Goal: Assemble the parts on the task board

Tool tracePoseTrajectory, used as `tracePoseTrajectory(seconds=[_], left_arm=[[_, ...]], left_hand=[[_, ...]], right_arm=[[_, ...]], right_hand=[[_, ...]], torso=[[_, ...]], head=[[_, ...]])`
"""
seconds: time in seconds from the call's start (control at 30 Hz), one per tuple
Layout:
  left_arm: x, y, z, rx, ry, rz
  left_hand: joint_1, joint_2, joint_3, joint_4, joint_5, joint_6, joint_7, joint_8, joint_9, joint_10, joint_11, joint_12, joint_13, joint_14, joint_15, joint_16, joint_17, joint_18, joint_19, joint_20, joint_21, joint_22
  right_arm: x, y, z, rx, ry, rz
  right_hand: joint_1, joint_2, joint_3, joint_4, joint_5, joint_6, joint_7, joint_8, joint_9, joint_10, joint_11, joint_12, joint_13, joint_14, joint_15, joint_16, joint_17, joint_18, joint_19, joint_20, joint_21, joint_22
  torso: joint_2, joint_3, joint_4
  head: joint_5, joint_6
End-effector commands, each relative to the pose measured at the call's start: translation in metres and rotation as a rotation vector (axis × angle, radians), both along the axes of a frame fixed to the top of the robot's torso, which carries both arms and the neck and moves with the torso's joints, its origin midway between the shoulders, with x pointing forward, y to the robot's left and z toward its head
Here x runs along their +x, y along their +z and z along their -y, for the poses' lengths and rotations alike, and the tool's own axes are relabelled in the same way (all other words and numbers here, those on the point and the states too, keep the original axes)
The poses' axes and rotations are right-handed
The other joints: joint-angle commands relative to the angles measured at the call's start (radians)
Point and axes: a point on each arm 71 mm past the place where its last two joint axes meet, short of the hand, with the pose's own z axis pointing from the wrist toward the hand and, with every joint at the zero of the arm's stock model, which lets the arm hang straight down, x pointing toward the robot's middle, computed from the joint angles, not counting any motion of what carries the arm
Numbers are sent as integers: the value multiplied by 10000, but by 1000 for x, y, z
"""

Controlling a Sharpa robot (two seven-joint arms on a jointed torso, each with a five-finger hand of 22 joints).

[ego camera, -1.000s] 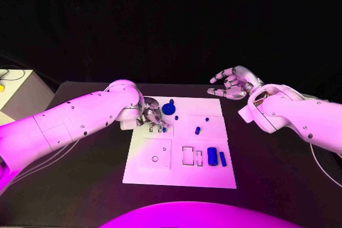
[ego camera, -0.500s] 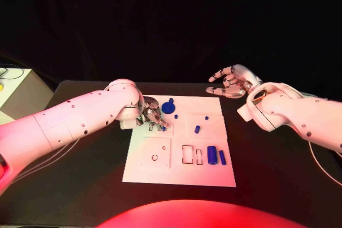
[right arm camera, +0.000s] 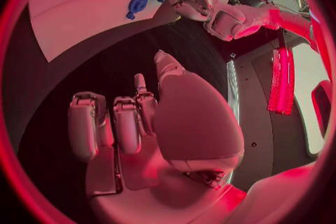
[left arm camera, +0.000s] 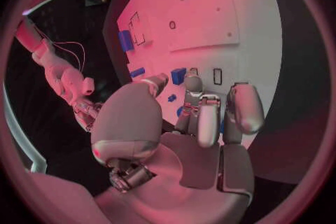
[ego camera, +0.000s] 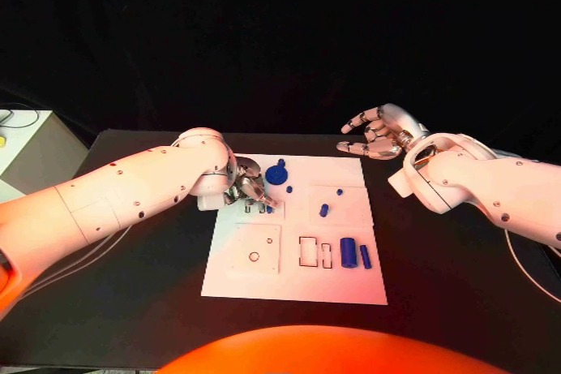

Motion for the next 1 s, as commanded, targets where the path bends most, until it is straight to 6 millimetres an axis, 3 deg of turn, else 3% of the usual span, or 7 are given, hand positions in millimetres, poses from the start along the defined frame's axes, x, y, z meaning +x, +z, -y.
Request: tracePoseTrajectory(seconds=[0.03, 0.3, 0.8, 1.0], left_arm=[[-1, -1, 3, -59, -147, -196], [-1, -3, 5, -115, -118, -261], [-1, -5, 6, -183, -172, -359], [-2, -5, 6, -214, -206, -425]], left_hand=[[60, 115, 59, -53, -4, -81, -8, 65, 37, -42, 2, 65, 21, 805, -64, 11, 1963, -137, -27, 22, -5, 18], [729, 405, 510, -131, 10, -148, -45, 87, 193, -75, -35, 81, 10, 804, -94, 5, 1963, -136, -34, 0, 3, 29], [883, 410, 642, -161, 11, -149, -55, 94, 232, -74, -45, 86, 9, 810, -102, 13, 1981, -145, -19, -2, 23, 71], [1233, 413, 1080, -284, 36, -167, -80, 77, 302, -102, -70, 53, -38, 809, -123, 9, 1980, -145, -22, -15, 30, 83]], right_arm=[[0, -1, -2, -96, 174, -33], [0, -2, -2, -112, 199, -80], [0, -4, -3, -129, 240, -150], [0, -4, -4, -134, 251, -187]], right_hand=[[-98, -16, 15, 46, -7, -55, 4, -60, -12, -72, 25, -63, 1199, 851, 53, -33, 2009, 124, 524, 66, -34, 1476], [-98, -16, 15, 46, -7, -55, 4, -60, -12, -72, 25, -63, 1199, 851, 53, -33, 2009, 124, 524, 66, -34, 1476], [-117, 11, 18, 42, -18, -56, 7, -55, -14, -56, 28, -47, 1211, 851, 58, -34, 2009, 124, 525, 72, -34, 1477], [-117, 11, 18, 42, -18, -56, 7, -55, -14, -56, 28, -47, 1211, 851, 58, -34, 2009, 124, 525, 72, -34, 1477]], torso=[[9, 0, -9], [-1, -5, 7], [-5, 0, 19], [-12, -8, 28]], head=[[-1, -4], [-27, -35], [-13, -50], [-23, -45]])
